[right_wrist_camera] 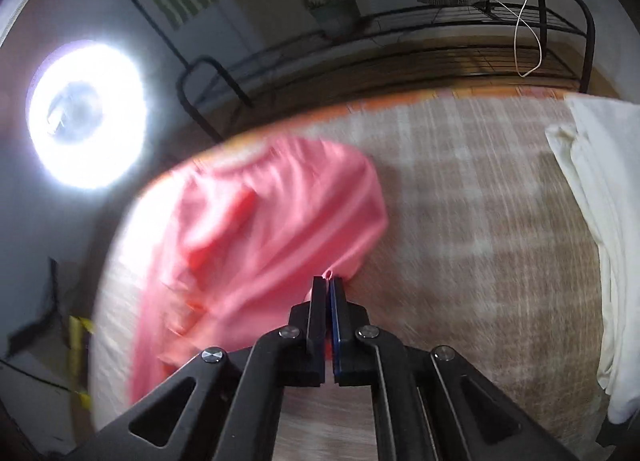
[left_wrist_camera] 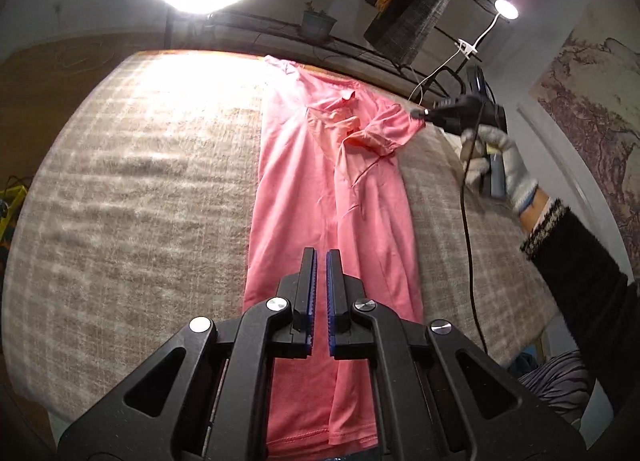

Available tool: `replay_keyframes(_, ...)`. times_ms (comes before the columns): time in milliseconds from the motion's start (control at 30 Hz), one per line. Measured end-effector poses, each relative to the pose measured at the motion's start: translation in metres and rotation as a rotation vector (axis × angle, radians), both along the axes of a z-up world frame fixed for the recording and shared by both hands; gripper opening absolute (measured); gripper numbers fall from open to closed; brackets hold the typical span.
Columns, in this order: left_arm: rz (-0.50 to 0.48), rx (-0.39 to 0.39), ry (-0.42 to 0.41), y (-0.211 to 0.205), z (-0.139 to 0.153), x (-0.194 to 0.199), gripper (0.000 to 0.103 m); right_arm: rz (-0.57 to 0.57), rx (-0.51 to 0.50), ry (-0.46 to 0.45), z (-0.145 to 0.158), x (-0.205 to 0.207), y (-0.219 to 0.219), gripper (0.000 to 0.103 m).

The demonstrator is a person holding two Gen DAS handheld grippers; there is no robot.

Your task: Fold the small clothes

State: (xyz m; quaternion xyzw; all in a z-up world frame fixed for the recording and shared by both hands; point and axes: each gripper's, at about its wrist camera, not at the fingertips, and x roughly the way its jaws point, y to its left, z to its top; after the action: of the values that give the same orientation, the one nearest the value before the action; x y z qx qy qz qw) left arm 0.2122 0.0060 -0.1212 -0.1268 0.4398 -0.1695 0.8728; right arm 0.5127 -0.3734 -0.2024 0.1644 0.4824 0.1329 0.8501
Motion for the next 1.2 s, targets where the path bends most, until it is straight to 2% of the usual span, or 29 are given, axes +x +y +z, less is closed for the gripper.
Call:
replay_keyframes(133,0.006,-0.028,-0.003,0.005,0.005,0.000,0.000,0.014,0.018,-0.031,0.029,0.016,0.020,0.000)
replay_keyframes(333,0.022,-0.057,0.019,0.017,0.004,-0.002,0.000,0.056,-0.034,-0.040,0.044,0.037,0.069,0.000)
replay_keyframes(533,0.069,-0.100,0.074,0.040,-0.007,0.005,0.000,0.091,-0.025,-0.023,0.035,0.082,0.126,0.000)
replay_keyframes(733,0.089,-0.108,0.075,0.051,-0.004,0.004,0.000,0.139,-0.036,0.020,0.004,0.113,0.170,0.000)
replay_keyframes(800,0.085,-0.104,0.068,0.051,-0.002,0.002,0.000,0.166,-0.132,0.020,-0.003,0.116,0.180,0.007)
replay_keyframes(833,0.082,-0.104,0.065,0.051,-0.001,0.001,0.000,0.170,-0.162,0.022,-0.003,0.116,0.180,0.028)
replay_keyframes(867,0.078,-0.108,0.062,0.050,0.000,0.000,0.000,0.166,-0.183,0.015,-0.002,0.113,0.178,0.039)
replay_keyframes(967,0.067,-0.116,0.051,0.048,0.004,-0.003,0.000,0.160,-0.202,-0.024,0.012,0.095,0.163,0.036)
replay_keyframes(1100,0.059,-0.136,0.048,0.046,0.007,-0.005,0.000,0.268,-0.117,-0.039,0.028,0.045,0.150,0.037)
replay_keyframes(1133,0.059,-0.140,0.049,0.046,0.007,-0.006,0.000,0.309,-0.109,-0.035,0.028,0.027,0.152,0.039)
replay_keyframes(1167,0.058,-0.144,0.050,0.045,0.008,-0.006,0.000,0.334,-0.113,-0.032,0.026,0.015,0.154,0.050)
replay_keyframes(1200,0.056,-0.142,0.048,0.044,0.008,-0.007,0.000,0.344,-0.132,-0.021,0.022,0.003,0.155,0.055)
